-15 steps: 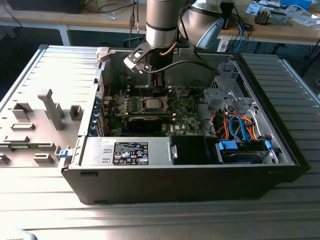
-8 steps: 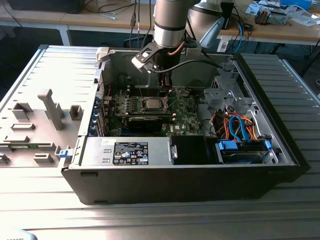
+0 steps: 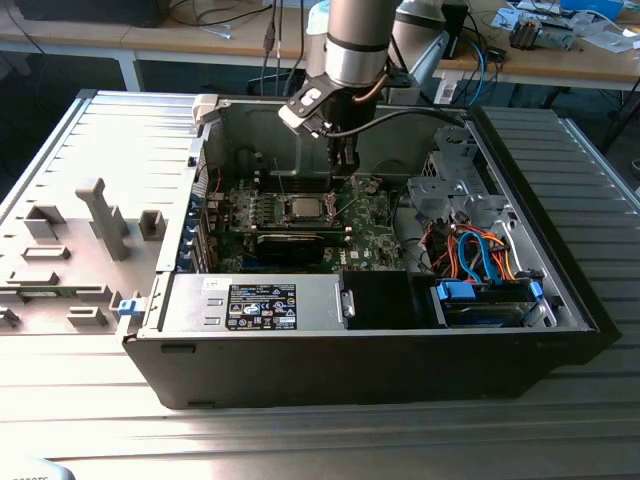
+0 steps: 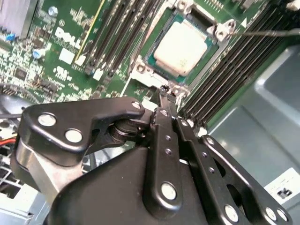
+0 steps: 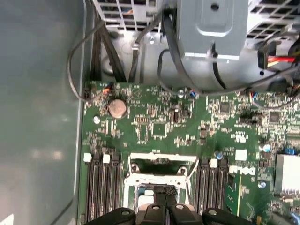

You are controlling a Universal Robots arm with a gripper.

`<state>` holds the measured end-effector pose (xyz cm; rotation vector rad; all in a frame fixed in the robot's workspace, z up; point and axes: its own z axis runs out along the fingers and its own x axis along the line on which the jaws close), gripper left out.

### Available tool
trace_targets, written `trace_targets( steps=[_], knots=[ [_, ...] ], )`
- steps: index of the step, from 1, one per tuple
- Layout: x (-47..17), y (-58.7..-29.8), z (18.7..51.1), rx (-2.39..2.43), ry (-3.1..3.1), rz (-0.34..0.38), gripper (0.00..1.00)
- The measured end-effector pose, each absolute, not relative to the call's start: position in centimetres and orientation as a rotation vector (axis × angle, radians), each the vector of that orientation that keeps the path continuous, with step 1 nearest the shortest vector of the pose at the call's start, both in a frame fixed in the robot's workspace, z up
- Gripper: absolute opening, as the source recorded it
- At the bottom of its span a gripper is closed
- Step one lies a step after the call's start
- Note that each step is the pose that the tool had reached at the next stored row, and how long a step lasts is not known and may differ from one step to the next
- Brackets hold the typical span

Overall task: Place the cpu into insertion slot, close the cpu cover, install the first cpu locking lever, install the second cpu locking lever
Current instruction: 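Close the cpu cover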

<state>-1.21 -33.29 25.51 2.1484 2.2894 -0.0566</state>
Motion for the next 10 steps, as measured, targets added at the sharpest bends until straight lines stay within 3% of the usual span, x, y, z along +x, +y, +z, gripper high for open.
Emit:
trace_targets(
  steps=[10],
  knots=[
    [2.6, -33.3, 26.2, 2.161, 2.303, -0.084, 0.11]
  ],
)
